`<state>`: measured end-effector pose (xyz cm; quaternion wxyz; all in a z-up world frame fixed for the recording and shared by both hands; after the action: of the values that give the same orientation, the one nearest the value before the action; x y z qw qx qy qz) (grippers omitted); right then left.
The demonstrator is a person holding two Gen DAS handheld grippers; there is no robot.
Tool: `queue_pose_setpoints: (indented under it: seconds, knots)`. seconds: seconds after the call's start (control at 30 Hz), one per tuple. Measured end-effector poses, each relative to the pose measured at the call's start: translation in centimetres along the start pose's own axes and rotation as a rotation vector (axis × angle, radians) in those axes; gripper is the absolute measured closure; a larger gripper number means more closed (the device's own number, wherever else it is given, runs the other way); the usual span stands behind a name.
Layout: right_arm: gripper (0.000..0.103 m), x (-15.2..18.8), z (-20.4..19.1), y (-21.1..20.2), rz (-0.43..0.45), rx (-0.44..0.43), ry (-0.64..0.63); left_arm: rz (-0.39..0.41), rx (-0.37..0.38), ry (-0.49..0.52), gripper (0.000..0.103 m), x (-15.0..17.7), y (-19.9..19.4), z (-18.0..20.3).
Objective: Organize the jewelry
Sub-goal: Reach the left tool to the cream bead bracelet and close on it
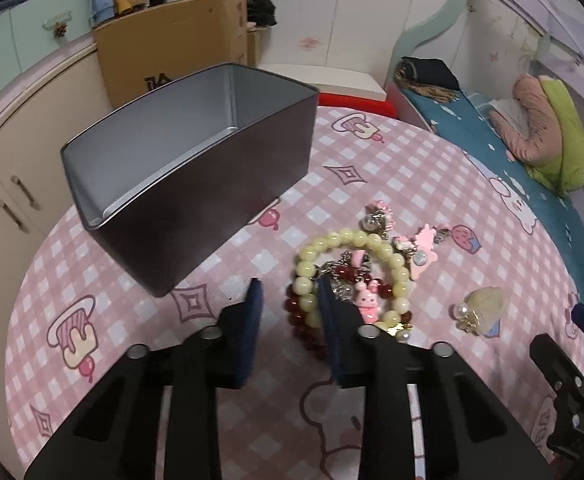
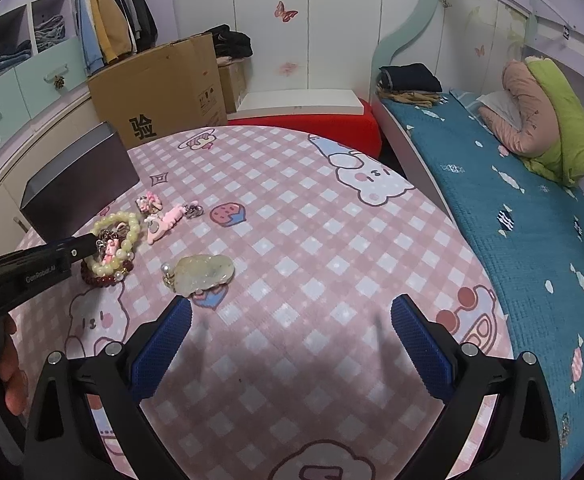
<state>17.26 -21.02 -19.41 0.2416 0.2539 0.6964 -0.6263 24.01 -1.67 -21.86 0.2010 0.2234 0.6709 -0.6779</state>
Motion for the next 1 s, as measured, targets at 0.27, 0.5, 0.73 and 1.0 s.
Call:
queue_pose_setpoints:
  seconds: [0.27, 0.5, 0.73, 1.0]
  knots:
    - [0.006, 0.2, -0.2, 0.2, -0.009, 0.001, -0.004, 0.033, 0.058, -0.002, 0.091, -0.3, -1.1, 0.0]
    - [0.006, 0.0, -1.0, 0.7, -0.011, -0.005, -0.020, 0.070, 0.097, -0.008, 0.094, -0.2, -3.3, -1.2]
    - [0.006, 0.0, -2.1, 1.7, -0.036, -0.011, -0.041, 0.017, 0.167, -0.050, 0.091, -0.3, -2.4, -1.4]
    - [0.006, 0.2, -1.8, 1.9, -0.050, -0.008, -0.032, -0.002, 0.104, -0.047, 0.057, -1.0, -0.6, -1.3]
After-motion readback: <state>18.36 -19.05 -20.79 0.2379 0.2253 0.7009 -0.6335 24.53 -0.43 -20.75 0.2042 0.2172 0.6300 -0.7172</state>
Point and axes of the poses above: each gripper's, at about its wrist camera, not at the fingertips, and y roughly the way its jaws point, z to its right, x to its underside, the point moved 3 cm from there along y, roughly the way its jaws point, and after that the axes turned 4 degrees about -x, right-handed, at the moved point
